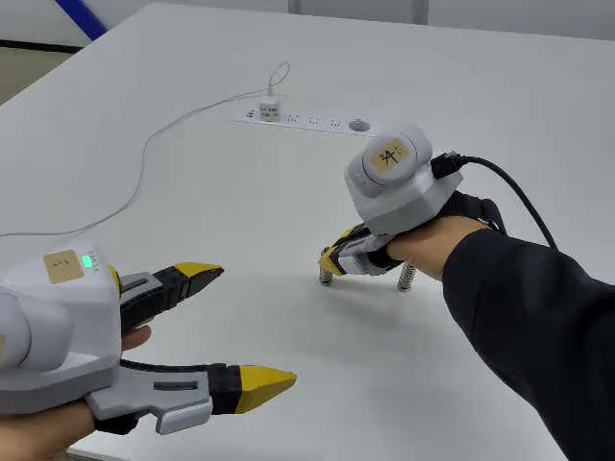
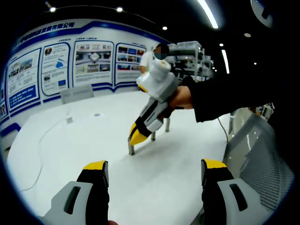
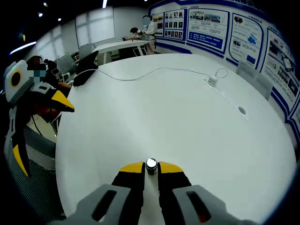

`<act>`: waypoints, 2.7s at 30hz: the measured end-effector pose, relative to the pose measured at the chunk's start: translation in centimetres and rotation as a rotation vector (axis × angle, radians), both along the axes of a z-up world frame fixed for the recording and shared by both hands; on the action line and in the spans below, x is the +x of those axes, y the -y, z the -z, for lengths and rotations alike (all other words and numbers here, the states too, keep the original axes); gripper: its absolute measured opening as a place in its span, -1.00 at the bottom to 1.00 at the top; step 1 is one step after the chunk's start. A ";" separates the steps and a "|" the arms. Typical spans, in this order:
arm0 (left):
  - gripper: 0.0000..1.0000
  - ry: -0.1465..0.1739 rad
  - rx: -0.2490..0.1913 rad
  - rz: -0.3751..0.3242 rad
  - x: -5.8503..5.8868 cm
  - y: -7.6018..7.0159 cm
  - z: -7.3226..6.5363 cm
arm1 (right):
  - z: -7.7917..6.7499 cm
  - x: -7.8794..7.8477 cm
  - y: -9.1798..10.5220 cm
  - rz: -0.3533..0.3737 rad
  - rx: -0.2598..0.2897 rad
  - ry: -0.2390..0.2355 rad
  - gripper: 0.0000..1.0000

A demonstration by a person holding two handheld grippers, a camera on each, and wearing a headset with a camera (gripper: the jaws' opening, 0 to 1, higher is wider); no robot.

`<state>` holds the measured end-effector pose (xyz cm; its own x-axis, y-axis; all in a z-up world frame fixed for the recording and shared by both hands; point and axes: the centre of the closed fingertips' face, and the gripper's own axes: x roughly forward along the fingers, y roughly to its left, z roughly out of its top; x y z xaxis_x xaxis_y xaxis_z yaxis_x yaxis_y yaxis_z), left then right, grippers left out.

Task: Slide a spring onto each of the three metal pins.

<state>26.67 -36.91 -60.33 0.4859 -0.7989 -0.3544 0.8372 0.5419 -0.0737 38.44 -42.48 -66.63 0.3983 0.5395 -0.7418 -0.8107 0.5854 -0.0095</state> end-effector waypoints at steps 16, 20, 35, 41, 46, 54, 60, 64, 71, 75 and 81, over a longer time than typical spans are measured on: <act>0.66 0.005 0.003 0.005 -0.1 0.2 -0.1 | -1.1 -0.4 0.3 0.006 0.020 0.028 -0.66; 0.66 0.009 0.005 0.007 0.0 0.2 -0.3 | -1.8 -0.8 0.6 0.009 0.034 0.044 -0.64; 0.66 0.015 0.012 0.016 0.0 0.3 -0.4 | -2.9 -3.6 3.0 0.027 0.064 0.082 -0.59; 0.66 0.011 0.016 0.018 0.1 0.2 -0.4 | -3.0 -4.8 4.7 0.041 0.069 0.092 -0.57; 0.66 0.009 0.021 0.020 0.1 0.2 -0.3 | -3.2 -5.7 6.1 0.053 0.075 0.102 -0.56; 0.66 0.008 0.028 0.023 0.2 0.1 -0.3 | -3.8 -6.7 9.1 0.109 0.094 0.120 -0.55; 0.66 0.012 0.031 0.027 0.5 0.3 -0.6 | -4.5 -7.2 11.6 0.161 0.105 0.144 -0.53; 0.66 0.010 0.034 0.035 0.5 0.6 -0.5 | -4.8 -7.3 13.4 0.204 0.114 0.156 -0.51; 0.66 0.004 0.035 0.036 0.5 0.6 -0.2 | -4.9 -7.9 15.8 0.228 0.120 0.180 -0.44; 0.66 0.002 0.036 0.038 0.5 0.7 -0.1 | -4.8 -8.0 16.9 0.240 0.136 0.188 -0.39; 0.66 -0.006 0.038 0.036 0.7 0.6 0.3 | -4.7 -8.7 18.0 0.248 0.165 0.207 -0.26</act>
<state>27.33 -37.53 -60.62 0.4547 -0.8019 -0.3875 0.8559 0.5138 -0.0588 29.75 -60.50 -61.90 0.6650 0.5131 -0.5427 -0.6345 0.7714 -0.0482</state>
